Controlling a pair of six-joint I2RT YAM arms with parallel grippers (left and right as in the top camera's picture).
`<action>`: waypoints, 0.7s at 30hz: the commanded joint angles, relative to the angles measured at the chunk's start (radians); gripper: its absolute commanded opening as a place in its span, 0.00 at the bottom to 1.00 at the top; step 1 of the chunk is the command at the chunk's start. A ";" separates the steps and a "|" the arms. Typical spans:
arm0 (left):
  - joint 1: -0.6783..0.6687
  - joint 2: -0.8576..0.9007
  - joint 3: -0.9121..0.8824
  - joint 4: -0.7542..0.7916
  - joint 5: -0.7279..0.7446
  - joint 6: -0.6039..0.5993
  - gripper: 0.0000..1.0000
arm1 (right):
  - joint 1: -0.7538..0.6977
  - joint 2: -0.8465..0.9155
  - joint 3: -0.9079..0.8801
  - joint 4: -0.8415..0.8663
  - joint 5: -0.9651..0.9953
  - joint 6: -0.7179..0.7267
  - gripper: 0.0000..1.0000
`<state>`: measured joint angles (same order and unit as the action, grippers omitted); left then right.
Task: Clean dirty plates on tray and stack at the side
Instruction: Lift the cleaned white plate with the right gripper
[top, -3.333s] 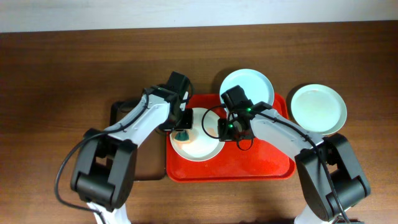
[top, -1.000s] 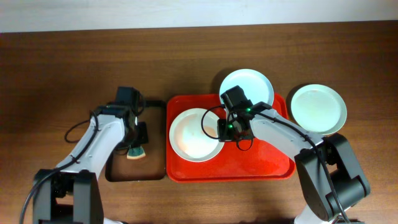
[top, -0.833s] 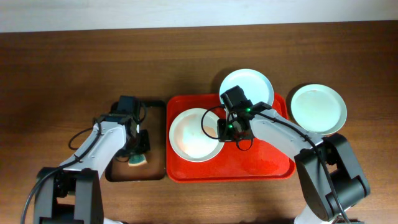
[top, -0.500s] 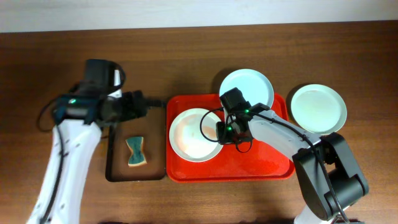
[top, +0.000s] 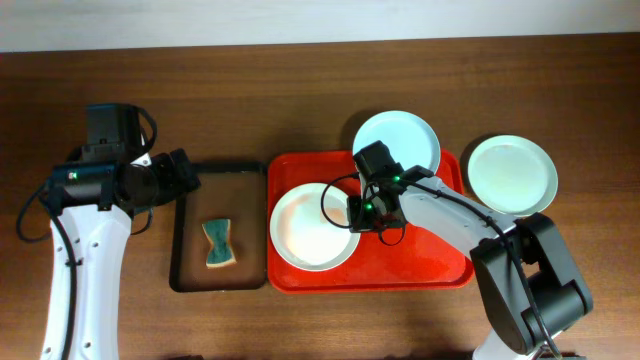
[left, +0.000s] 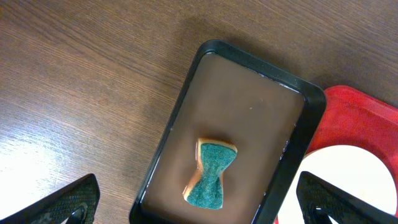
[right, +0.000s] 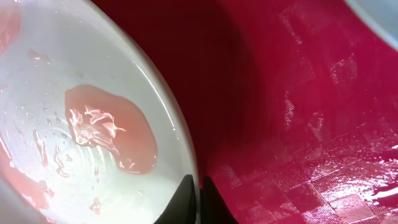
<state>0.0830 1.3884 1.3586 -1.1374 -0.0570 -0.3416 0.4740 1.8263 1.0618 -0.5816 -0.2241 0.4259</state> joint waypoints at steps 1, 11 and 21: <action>0.005 -0.002 0.003 -0.001 -0.011 -0.013 0.99 | 0.010 0.010 -0.002 -0.005 -0.002 -0.002 0.04; 0.005 -0.002 0.003 -0.001 -0.011 -0.013 0.99 | 0.010 -0.121 0.237 -0.291 0.093 -0.003 0.04; 0.005 -0.002 0.003 -0.001 -0.011 -0.013 0.99 | 0.082 -0.105 0.469 -0.254 0.275 0.111 0.04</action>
<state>0.0830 1.3884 1.3586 -1.1381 -0.0574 -0.3416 0.5140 1.7306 1.5120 -0.8547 -0.0235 0.5110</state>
